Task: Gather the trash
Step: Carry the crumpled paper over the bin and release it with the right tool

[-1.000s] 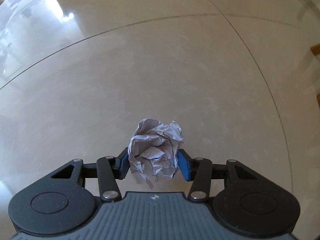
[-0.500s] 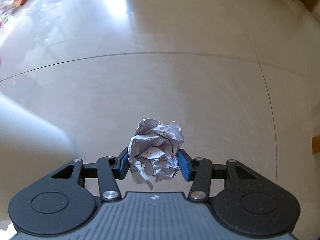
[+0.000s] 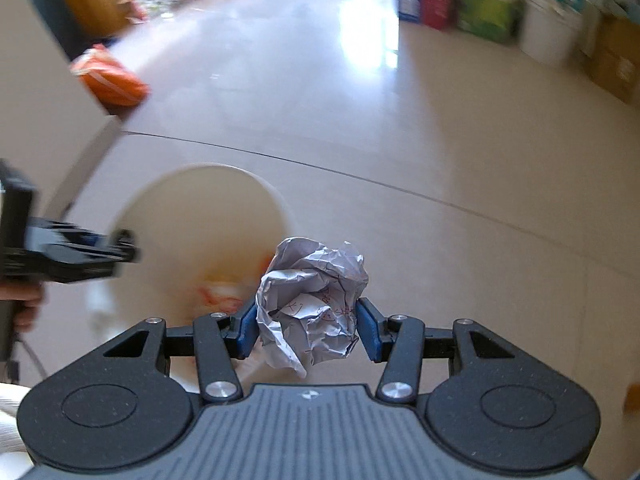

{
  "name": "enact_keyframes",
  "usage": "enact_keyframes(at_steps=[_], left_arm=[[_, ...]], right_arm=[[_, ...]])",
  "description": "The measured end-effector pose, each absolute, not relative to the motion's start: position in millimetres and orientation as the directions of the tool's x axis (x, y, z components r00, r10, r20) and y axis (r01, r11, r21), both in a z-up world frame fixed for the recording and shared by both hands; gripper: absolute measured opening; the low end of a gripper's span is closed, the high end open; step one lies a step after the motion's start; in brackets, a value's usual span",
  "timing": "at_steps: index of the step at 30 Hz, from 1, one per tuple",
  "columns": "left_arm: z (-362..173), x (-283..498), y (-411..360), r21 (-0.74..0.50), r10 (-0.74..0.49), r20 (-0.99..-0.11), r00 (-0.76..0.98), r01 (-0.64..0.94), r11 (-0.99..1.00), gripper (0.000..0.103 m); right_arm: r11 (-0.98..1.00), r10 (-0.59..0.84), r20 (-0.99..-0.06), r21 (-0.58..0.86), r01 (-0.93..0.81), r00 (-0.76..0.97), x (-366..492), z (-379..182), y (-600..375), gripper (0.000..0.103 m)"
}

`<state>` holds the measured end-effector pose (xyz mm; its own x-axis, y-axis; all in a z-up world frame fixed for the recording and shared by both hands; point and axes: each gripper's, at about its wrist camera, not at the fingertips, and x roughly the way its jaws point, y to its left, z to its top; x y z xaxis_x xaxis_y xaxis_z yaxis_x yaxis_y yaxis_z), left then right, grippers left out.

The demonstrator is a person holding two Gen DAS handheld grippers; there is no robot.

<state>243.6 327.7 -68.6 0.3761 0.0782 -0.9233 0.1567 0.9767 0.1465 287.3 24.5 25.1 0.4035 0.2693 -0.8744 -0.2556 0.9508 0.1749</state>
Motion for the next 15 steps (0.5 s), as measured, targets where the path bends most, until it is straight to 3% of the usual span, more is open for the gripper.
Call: enact_keyframes(at_steps=[12, 15], left_arm=[[-67, 246, 332, 0.125, 0.064, -0.928, 0.366, 0.146, 0.981, 0.024], [-67, 246, 332, 0.122, 0.059, -0.928, 0.367, 0.150, 0.981, 0.024]], right_arm=[[0.881, 0.379, -0.855, 0.216, -0.421, 0.354, 300, 23, 119, 0.061], [0.886, 0.370, -0.848, 0.199, -0.419, 0.379, 299, 23, 124, 0.088]])
